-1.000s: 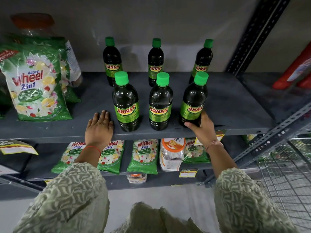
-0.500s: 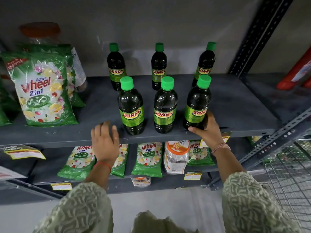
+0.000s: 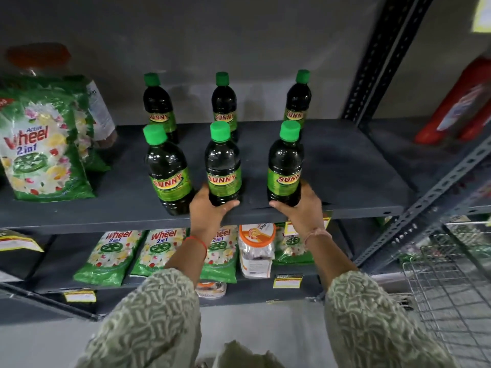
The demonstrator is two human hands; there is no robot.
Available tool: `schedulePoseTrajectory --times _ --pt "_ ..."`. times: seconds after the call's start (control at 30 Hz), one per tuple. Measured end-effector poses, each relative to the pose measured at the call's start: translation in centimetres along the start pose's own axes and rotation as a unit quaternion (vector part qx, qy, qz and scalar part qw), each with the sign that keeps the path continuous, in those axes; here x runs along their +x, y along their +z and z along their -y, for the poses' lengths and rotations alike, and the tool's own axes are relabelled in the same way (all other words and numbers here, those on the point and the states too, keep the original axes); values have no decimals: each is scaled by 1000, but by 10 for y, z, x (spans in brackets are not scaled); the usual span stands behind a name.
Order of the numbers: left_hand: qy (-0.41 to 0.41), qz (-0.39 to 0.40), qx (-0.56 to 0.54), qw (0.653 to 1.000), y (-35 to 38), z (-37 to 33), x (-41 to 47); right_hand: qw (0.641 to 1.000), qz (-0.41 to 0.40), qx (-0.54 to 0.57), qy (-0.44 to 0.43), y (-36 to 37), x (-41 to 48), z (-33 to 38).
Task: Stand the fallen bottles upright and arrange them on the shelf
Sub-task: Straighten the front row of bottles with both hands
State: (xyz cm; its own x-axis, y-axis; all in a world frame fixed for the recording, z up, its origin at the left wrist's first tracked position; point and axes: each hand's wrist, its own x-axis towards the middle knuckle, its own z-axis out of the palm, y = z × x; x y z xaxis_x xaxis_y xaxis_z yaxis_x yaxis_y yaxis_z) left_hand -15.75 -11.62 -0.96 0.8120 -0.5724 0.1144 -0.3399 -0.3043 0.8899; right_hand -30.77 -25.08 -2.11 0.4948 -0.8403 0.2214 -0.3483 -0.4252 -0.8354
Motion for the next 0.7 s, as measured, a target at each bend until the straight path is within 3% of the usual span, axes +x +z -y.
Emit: schedulePoseTrajectory --times 0.23,0.5,0.6,0.7 --pt "11 17 -34 999 21 -11 1 999 -23 -11 25 -51 16 -32" --pt "8 24 -47 999 25 -10 4 1000 0 6 24 -56 15 -35" --pt "-4 19 -54 998 21 -7 -4 996 -85 28 16 -48 -7 -33" --pt "31 -108 -10 994 13 7 -28 973 -189 -8 -128 -23 -38 -16"
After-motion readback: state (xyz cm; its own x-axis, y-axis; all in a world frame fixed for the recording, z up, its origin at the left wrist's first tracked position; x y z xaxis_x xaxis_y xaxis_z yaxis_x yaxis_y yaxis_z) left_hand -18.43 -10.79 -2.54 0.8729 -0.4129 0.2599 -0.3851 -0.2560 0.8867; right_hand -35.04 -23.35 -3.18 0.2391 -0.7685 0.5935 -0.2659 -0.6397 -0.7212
